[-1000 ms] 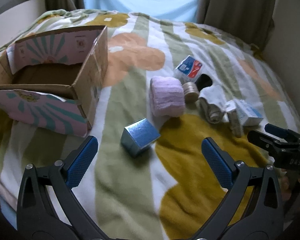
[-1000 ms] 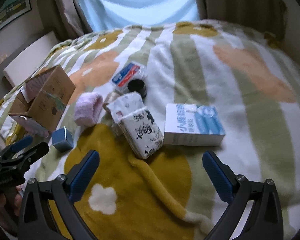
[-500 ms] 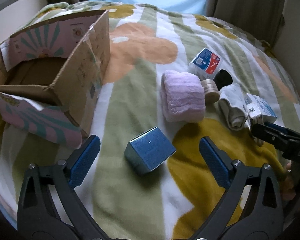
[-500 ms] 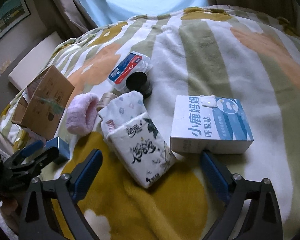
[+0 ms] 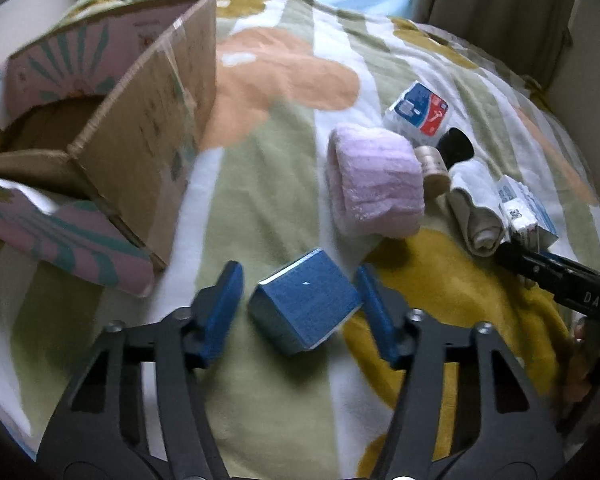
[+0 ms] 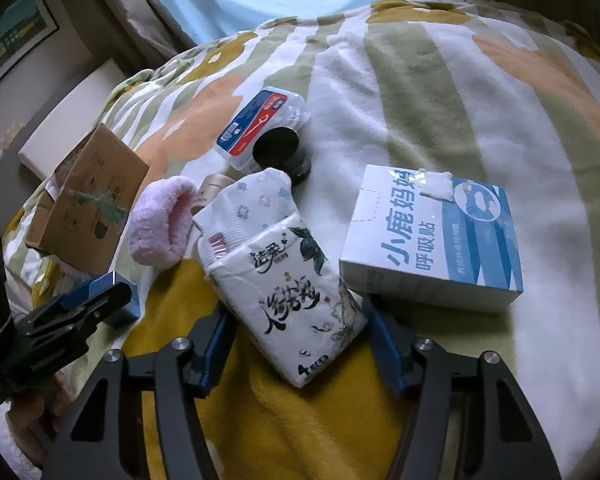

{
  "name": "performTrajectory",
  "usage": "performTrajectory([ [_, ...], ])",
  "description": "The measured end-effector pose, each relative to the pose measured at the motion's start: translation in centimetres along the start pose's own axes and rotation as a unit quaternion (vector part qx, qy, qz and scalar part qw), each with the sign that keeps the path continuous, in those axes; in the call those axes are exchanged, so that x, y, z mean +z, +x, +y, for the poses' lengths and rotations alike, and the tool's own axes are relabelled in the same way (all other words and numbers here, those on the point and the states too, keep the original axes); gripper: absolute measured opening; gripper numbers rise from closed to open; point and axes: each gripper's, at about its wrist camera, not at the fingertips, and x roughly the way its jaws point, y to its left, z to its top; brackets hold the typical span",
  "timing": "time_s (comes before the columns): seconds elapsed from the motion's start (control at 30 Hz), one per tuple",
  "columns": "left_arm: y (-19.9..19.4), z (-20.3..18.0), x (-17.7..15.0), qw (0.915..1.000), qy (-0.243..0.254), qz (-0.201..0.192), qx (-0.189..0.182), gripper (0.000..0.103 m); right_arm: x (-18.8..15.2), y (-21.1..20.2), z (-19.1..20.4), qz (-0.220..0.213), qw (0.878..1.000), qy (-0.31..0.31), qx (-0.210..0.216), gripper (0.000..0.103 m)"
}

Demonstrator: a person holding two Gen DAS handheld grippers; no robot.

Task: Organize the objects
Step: 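Grasp the small blue cube box with the left gripper while the right grasps the tissue pack, then carry the blue cube and tissue pack over the cardboard box with both grippers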

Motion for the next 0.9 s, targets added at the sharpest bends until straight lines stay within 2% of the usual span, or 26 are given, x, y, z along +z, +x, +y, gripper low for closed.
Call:
performTrajectory([
  [0.23,-0.2,-0.3,-0.2,0.9999,0.011,-0.004,0.002,0.050,-0.1,-0.4,-0.1,-0.006,1.000,-0.004,-0.010,0.055],
  [0.9,-2.9,-0.6,0.2,0.9991,0.026,-0.020,-0.028,0.046,0.6,-3.6,1.6,-0.037,0.999,-0.018,-0.026,0.055],
])
